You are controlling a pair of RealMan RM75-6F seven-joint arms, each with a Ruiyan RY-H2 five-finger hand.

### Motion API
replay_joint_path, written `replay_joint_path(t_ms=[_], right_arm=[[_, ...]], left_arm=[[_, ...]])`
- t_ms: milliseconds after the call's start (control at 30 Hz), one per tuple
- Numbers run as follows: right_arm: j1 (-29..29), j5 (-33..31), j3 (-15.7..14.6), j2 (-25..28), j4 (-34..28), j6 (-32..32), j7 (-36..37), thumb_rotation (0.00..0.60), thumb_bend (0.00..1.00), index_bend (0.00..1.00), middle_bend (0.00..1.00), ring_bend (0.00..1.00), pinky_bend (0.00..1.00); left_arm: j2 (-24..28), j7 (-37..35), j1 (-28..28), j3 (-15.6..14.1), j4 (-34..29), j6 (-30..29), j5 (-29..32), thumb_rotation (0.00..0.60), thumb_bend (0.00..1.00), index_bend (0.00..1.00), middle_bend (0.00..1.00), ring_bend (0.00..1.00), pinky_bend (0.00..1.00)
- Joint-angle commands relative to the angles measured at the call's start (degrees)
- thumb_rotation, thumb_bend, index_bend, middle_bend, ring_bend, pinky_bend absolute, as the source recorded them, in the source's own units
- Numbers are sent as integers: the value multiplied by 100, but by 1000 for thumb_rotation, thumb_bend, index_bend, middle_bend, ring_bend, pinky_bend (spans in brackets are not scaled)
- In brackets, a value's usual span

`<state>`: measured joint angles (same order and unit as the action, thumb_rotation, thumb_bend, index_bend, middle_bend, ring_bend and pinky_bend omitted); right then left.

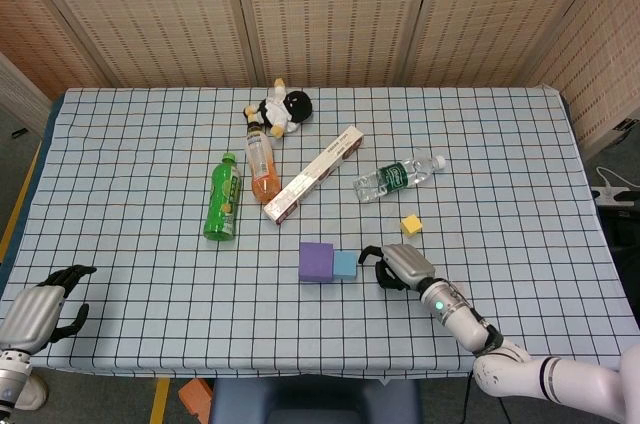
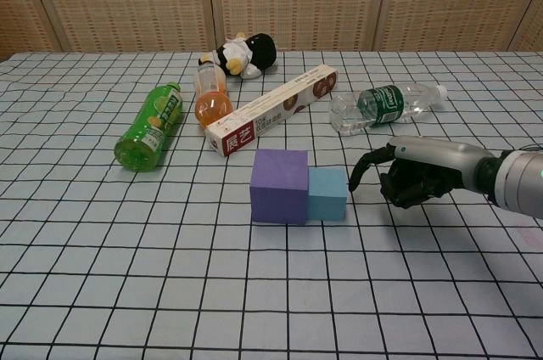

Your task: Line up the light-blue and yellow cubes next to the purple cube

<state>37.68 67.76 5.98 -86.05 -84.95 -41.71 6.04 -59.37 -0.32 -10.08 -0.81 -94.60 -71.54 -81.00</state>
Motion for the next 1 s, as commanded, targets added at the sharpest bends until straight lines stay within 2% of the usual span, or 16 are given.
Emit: replay_joint_path(t_ms=[33,167,300,467,767,1000], right_arm=[[-124,214,-12,175,-178,-483,-314,600,691,336,872,938,1000],[-314,338,93,262,-324,-1272,-864,600,489,329,872,938,1000],[-405,226,222,78,-122,-1902,-1724,600,331,324,872,938,1000],[-341,-92,353,-239,399,-1947,-2205,600,186,315,872,938,1000],[-184,-448,447,-608,1195,-1555,-2282,600,103,263,872,938,1000],[-164,-584,440,-660,1332,-1442,-2428,600,82,230,872,938,1000]], left_arm=[[-1,5,0,1,-1,-1,2,600,500,216,194,216,417],[-3,35,3,-4,-14,-4,1,600,500,216,195,217,417],[-4,52,7,0,-24,-5,24,600,500,216,196,217,417],[-10,90,-3,-2,-32,16,35,600,500,216,197,217,418],[3,66,-8,-4,-33,34,41,600,499,216,196,217,419],[6,53,-9,-9,-32,37,28,600,500,216,197,217,420]])
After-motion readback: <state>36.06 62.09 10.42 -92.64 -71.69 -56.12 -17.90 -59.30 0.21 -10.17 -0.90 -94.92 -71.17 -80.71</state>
